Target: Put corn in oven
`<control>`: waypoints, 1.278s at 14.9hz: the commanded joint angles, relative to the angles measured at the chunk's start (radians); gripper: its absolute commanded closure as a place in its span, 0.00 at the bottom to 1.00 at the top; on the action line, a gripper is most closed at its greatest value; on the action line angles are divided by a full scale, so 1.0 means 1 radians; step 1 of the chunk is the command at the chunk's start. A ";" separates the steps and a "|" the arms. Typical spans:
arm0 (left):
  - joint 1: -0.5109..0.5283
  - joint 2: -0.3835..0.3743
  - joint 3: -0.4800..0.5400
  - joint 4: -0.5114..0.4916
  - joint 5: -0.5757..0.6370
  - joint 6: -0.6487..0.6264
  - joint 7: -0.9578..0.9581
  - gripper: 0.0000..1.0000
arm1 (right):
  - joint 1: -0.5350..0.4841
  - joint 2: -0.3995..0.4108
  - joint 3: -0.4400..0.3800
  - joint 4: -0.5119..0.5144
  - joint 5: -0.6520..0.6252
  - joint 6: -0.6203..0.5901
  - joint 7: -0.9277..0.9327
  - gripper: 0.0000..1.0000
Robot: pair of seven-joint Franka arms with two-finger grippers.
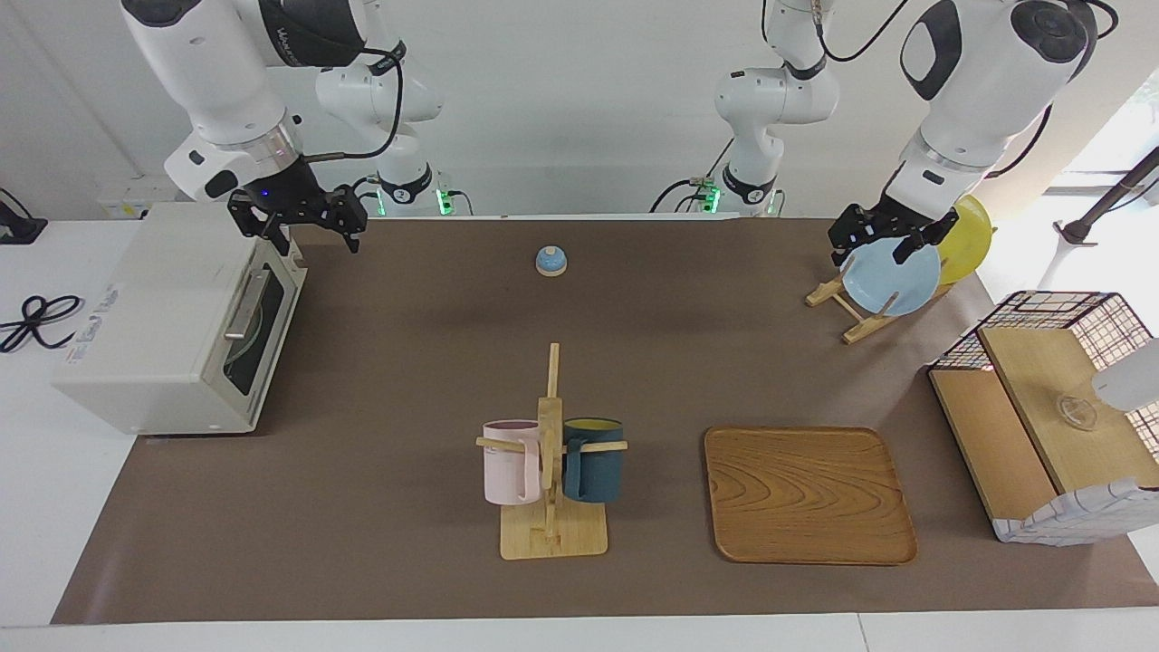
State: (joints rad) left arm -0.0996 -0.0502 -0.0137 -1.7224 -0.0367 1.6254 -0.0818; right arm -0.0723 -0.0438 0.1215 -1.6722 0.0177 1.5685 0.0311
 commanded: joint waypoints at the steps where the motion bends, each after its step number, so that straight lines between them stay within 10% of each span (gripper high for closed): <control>1: 0.006 -0.019 -0.005 -0.019 0.017 0.014 0.002 0.00 | 0.017 0.004 -0.020 0.022 0.007 -0.019 0.013 0.00; 5: 0.006 -0.019 -0.005 -0.017 0.017 0.014 0.002 0.00 | 0.150 0.010 -0.156 0.022 0.007 -0.018 0.013 0.00; 19: 0.006 -0.019 -0.005 -0.017 0.017 0.014 0.002 0.00 | 0.118 0.016 -0.166 0.098 0.007 -0.074 0.013 0.00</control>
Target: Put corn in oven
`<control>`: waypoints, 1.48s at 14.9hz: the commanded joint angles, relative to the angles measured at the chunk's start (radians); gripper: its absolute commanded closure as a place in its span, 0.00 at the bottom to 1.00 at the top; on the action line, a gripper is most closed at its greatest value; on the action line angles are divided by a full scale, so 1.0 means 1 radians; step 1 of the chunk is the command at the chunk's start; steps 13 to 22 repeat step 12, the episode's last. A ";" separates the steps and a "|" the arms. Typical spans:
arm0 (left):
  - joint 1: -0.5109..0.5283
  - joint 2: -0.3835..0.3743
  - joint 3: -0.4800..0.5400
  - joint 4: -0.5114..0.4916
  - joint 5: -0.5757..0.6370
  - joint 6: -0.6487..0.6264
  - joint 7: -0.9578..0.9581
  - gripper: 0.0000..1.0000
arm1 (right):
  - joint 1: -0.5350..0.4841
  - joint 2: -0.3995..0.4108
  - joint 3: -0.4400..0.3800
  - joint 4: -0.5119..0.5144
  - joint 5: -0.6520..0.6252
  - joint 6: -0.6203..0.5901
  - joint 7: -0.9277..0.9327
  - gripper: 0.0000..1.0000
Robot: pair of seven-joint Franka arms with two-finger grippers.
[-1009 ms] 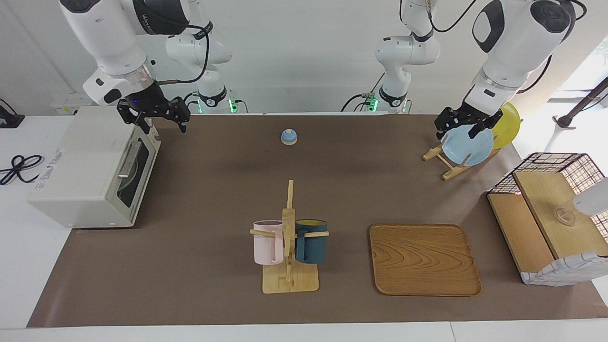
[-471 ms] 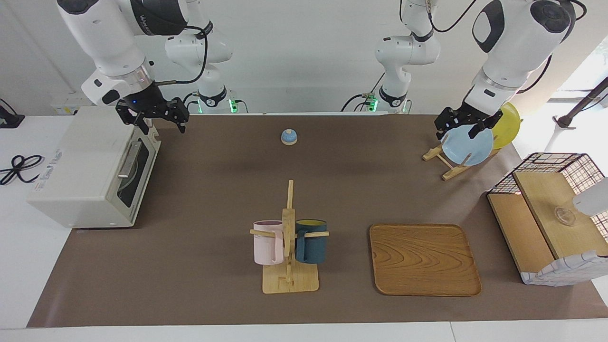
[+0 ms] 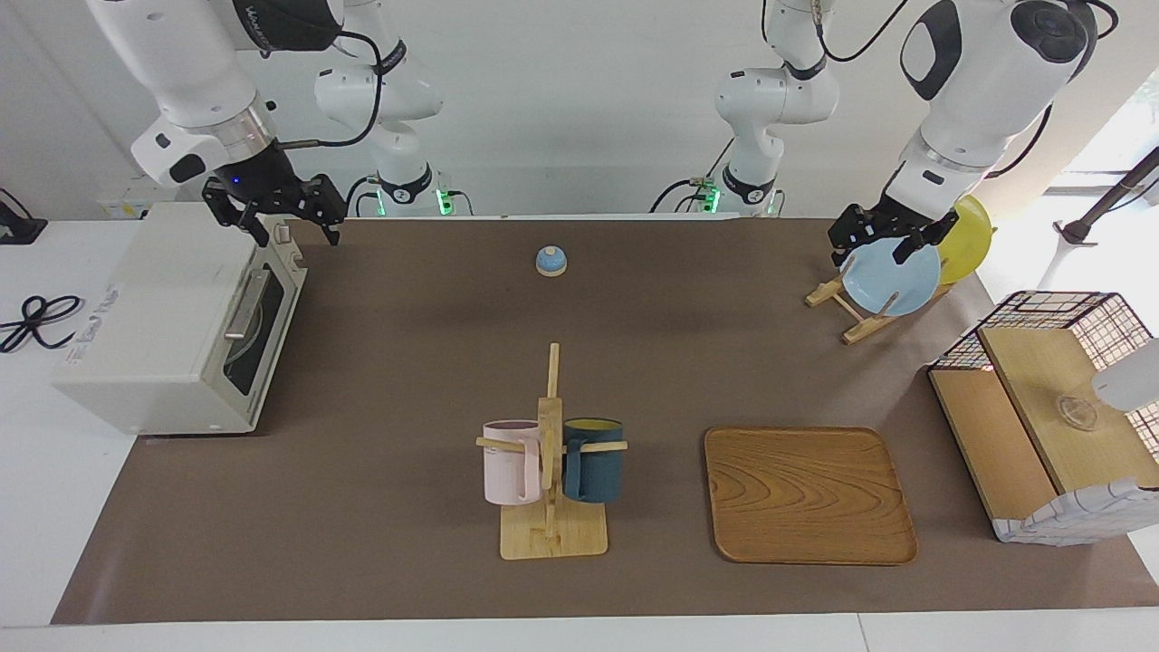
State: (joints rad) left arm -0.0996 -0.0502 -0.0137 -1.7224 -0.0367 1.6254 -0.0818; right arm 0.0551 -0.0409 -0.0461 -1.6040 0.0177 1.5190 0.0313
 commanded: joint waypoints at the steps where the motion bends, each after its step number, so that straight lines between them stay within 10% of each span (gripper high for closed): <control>1: 0.006 -0.019 -0.005 -0.017 0.015 0.014 0.002 0.00 | -0.014 0.013 0.002 0.029 0.007 -0.025 0.013 0.00; 22: 0.006 -0.020 -0.005 -0.019 0.017 0.014 0.002 0.00 | -0.017 0.009 0.003 0.018 0.007 -0.019 0.010 0.00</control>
